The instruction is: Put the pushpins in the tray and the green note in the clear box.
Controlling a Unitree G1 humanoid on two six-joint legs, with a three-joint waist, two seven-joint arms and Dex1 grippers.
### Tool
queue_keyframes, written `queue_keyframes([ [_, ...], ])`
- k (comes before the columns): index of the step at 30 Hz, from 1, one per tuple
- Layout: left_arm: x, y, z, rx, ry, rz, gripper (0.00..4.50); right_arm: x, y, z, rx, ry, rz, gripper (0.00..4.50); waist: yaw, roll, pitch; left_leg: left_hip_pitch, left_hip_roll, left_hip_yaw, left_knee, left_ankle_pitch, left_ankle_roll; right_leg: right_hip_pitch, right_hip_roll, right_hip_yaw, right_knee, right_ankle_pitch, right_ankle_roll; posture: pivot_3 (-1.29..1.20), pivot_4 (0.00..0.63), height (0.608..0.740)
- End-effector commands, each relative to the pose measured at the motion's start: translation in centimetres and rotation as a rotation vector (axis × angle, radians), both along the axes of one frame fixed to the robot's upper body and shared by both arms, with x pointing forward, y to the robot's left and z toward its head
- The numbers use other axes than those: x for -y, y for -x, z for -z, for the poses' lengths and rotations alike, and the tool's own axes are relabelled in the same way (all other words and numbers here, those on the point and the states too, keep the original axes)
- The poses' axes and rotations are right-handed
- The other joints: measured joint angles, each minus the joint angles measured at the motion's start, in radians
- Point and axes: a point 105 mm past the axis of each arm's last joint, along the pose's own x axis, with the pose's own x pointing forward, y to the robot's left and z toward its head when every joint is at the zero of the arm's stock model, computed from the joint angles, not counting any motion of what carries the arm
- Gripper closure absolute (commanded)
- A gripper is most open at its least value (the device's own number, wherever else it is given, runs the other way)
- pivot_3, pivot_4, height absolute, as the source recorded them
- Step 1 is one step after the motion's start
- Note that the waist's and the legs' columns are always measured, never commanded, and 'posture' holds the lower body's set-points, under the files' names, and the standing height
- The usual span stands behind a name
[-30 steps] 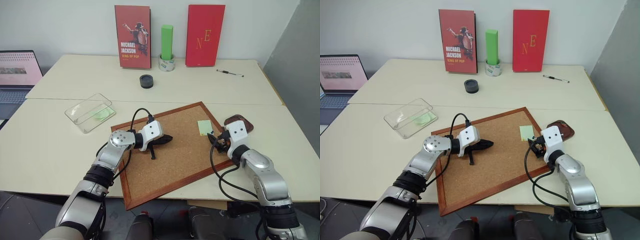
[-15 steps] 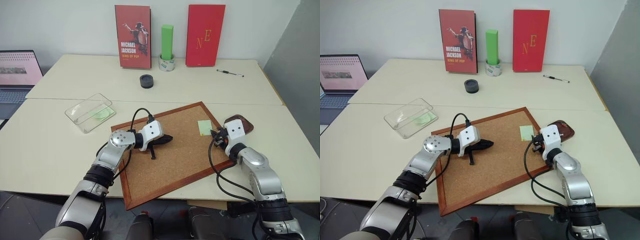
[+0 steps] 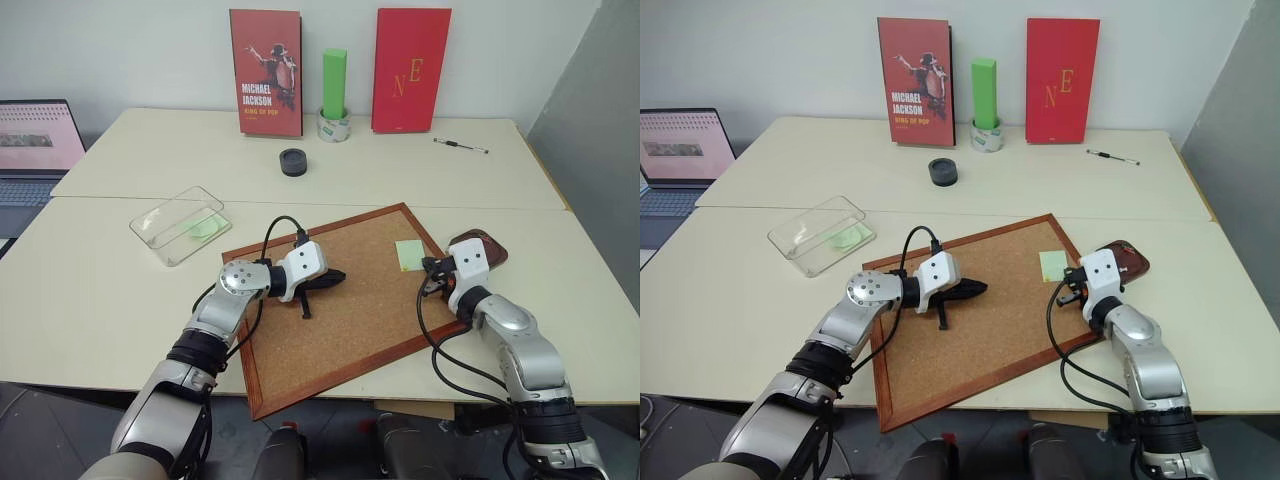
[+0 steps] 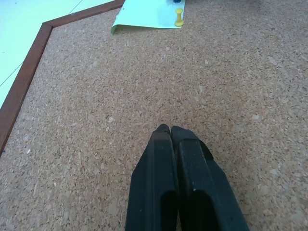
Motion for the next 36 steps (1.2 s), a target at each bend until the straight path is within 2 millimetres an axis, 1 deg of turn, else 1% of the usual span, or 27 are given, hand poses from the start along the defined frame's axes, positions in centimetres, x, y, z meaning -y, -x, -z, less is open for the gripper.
queue_keyframes([
  [1,-1.1,0.1,1.9,-0.049,-0.088,-0.028,4.4,0.0,0.2,-4.6,0.152,-0.015,-0.018,4.46,0.0,0.0,0.0,0.0,0.0,0.0,0.0,0.0,0.0,0.0,0.0,0.0,0.0,0.0,0.0,0.0,0.15,0.74],
  [4,-1.1,0.1,2.0,-0.051,-0.09,-0.025,4.4,0.4,0.4,-5.3,0.173,-0.009,0.0,4.46,-0.001,0.0,0.0,0.0,0.0,0.0,0.0,0.0,0.0,0.0,0.0,0.0,-0.001,0.0,0.0,0.0,0.15,0.74],
  [7,-1.0,0.2,2.0,-0.052,-0.091,-0.023,4.4,0.9,0.6,-5.6,0.179,-0.001,0.016,4.46,-0.001,0.0,0.0,0.0,0.0,0.0,0.0,0.0,0.0,0.0,0.0,0.0,-0.001,0.0,0.0,0.0,0.15,0.74],
  [9,-1.0,0.2,2.0,-0.052,-0.09,-0.022,4.4,2.1,0.6,-5.8,0.192,0.03,0.067,4.46,-0.001,0.0,0.0,0.0,0.0,0.0,-0.001,0.0,0.0,0.0,0.0,0.0,-0.001,0.0,0.0,0.0,0.15,0.74],
  [12,-1.0,0.3,2.0,-0.052,-0.088,-0.021,4.4,4.1,0.6,-5.5,0.186,0.112,0.124,4.46,-0.001,0.0,0.0,0.0,0.0,0.0,-0.001,0.0,0.0,0.0,0.0,0.0,-0.001,0.0,0.0,0.0,0.15,0.74],
  [15,-1.0,0.3,2.0,-0.052,-0.087,-0.018,4.4,5.9,0.3,-5.0,0.208,0.316,0.163,4.46,0.0,0.0,0.0,-0.001,0.0,0.0,-0.001,0.0,0.0,0.0,0.0,0.0,-0.003,0.0,0.0,0.0,0.15,0.74],
  [18,-0.7,0.1,1.9,-0.049,-0.086,-0.014,4.4,7.1,-0.3,-4.2,0.185,0.417,0.191,4.46,0.001,0.0,0.0,-0.001,0.0,0.001,-0.001,0.0,0.0,0.0,-0.001,0.0,-0.003,0.0,0.0,0.0,0.15,0.74],
  [21,-0.6,0.1,1.9,-0.048,-0.087,-0.004,4.4,7.7,-0.9,-2.9,0.162,0.502,0.188,4.46,0.001,0.0,0.0,0.0,0.0,0.001,-0.001,0.0,0.0,0.0,0.0,0.0,-0.003,0.0,0.0,0.0,0.15,0.74],
  [27,-0.4,-0.1,1.7,-0.042,-0.088,-0.002,4.4,8.0,-2.4,-1.3,0.148,0.583,0.193,4.46,0.0,-0.001,0.0,-0.001,0.0,0.001,-0.001,0.0,0.0,0.0,0.0,0.001,-0.003,0.0,0.0,0.0,0.15,0.74],
  [29,-0.3,-0.1,1.7,-0.04,-0.085,0.0,4.4,8.1,-2.9,-0.9,0.146,0.602,0.192,4.05,0.0,-0.001,0.0,-0.001,0.0,0.001,-0.001,0.0,0.0,0.0,0.0,0.001,-0.003,0.0,0.0,0.0,0.15,0.74],
  [30,-0.3,-0.1,1.7,-0.04,-0.084,0.001,4.4,8.0,-3.0,-0.9,0.146,0.6,0.19,4.05,0.0,-0.001,0.0,-0.001,0.0,0.001,-0.001,0.0,0.0,0.0,0.0,0.0,-0.003,0.0,0.0,0.0,0.15,0.74],
  [36,-0.6,0.1,1.9,-0.042,-0.085,-0.005,4.4,8.1,-3.4,-1.4,0.158,0.598,0.193,2.64,0.003,-0.001,0.0,-0.001,-0.001,0.001,-0.001,0.0,0.0,0.0,0.0,0.001,-0.003,0.0,0.0,0.0,0.15,0.74],
])
